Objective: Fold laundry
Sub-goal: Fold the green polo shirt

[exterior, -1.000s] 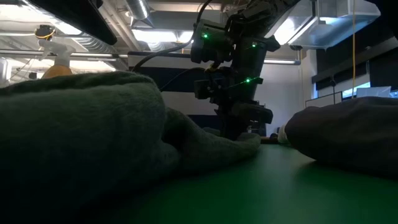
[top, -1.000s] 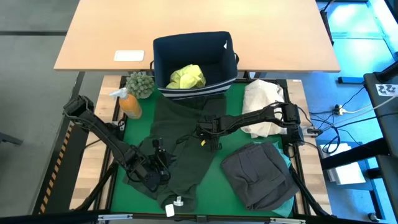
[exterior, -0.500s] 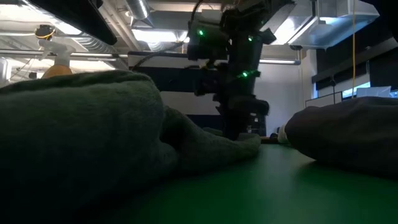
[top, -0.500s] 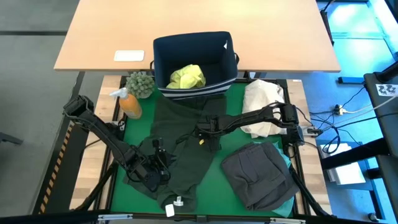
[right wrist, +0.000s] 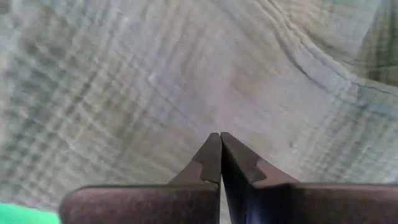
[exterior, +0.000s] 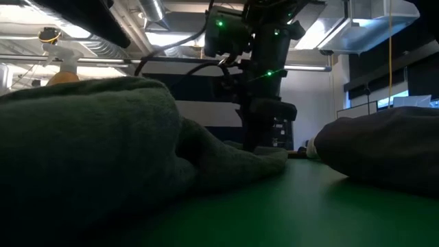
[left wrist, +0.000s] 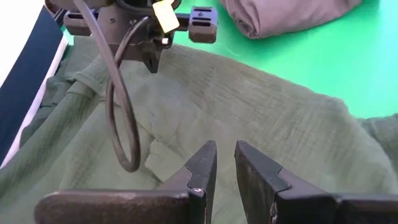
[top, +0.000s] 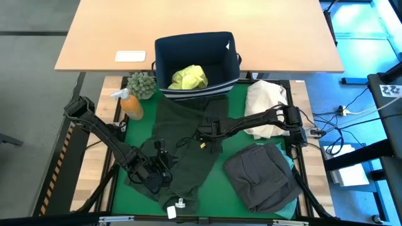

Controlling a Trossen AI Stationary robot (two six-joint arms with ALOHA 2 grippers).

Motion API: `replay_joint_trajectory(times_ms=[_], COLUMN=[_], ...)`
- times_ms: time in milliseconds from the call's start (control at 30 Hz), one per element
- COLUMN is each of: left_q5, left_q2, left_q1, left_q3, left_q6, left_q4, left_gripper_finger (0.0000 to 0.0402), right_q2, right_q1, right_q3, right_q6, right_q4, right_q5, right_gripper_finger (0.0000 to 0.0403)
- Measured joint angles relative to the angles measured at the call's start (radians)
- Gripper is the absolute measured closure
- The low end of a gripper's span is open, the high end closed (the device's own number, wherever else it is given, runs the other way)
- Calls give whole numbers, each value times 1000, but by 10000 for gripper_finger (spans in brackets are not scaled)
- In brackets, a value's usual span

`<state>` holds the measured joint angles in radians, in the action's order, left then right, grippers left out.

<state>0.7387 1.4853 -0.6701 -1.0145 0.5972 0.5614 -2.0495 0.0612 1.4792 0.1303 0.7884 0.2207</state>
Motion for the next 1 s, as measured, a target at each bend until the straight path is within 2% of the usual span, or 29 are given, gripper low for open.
replay_joint_trajectory(times_ms=[167,300,567,733,867,1000], left_q5=[-32,-97,-165,-275,-403,-404], left_q2=[0,-14,-114,-125,-125,-125], left_q1=[0,3,-19,-50,-74,-109], left_q3=[0,-4,-36,-35,-22,-4], left_q6=[-25,-51,113,246,318,422], left_q4=[5,78,303,454,481,475], left_gripper_finger=[346,346,347,347,347,347], right_q2=[1,4,29,34,34,34], right_q1=[0,6,11,11,11,11], right_q3=[0,0,2,2,2,2], right_q6=[-32,-72,-74,-74,-74,-74], right_q4=[31,70,61,43,47,43], right_q5=[11,70,86,86,85,85], right_gripper_finger=[398,398,398,398,398,398])
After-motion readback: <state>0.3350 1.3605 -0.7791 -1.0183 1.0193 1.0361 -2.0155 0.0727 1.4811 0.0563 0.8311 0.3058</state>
